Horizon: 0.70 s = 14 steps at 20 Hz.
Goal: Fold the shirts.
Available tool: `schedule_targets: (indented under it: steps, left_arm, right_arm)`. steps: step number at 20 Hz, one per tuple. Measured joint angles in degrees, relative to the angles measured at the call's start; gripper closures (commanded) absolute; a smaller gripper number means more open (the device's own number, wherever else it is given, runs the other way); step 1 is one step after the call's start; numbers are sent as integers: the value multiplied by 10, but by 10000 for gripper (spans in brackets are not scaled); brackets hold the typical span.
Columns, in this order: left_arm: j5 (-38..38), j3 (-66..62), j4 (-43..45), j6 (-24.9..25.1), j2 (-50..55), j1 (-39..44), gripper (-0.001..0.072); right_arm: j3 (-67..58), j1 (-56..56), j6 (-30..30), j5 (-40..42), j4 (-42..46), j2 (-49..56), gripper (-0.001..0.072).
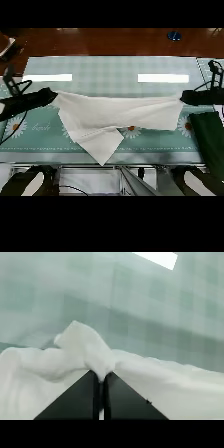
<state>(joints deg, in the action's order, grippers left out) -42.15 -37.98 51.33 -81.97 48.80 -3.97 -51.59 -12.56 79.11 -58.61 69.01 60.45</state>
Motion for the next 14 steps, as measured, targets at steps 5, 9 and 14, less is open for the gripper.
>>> schedule_targets:
  steps: [5,9,14]
  left_arm:
    - [65,-52,-14,-4,121,61,198]
    - [-37,-104,32,-6,150,31,198]
    - [-227,-69,96,-9,118,-61,198]
  right_arm:
    - [-133,-1,-3,31,-63,193,304]
    - [-204,-32,-15,-24,-60,243,307]
    - [-129,-140,-34,-131,-45,219,307]
